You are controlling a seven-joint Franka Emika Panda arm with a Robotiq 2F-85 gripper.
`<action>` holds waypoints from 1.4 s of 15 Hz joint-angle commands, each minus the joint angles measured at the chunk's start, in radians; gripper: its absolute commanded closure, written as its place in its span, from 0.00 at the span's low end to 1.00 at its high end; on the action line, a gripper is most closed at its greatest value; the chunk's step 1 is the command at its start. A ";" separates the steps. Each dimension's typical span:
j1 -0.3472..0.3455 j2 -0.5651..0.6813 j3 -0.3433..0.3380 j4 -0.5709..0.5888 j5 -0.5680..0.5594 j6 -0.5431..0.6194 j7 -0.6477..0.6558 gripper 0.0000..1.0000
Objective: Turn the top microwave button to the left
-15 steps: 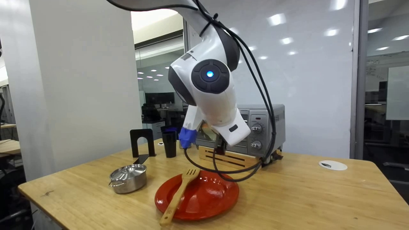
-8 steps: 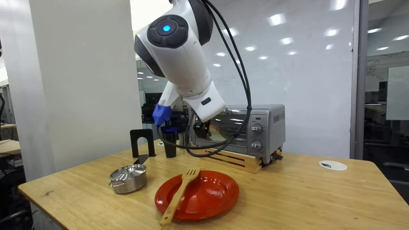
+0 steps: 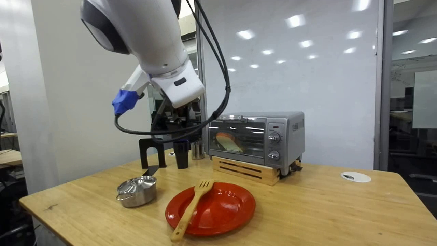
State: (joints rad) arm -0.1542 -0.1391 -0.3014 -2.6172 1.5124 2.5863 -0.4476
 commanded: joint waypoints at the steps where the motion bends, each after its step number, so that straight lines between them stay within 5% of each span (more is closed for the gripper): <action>1: -0.053 -0.122 0.039 -0.130 -0.275 -0.067 0.176 0.00; 5: -0.108 -0.215 0.034 -0.174 -0.613 -0.199 0.377 0.00; 10: -0.150 -0.306 0.028 -0.149 -0.845 -0.361 0.533 0.00; 21: -0.134 -0.366 0.020 -0.142 -0.883 -0.392 0.568 0.00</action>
State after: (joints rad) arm -0.2821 -0.5058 -0.2863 -2.7607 0.6282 2.1972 0.1207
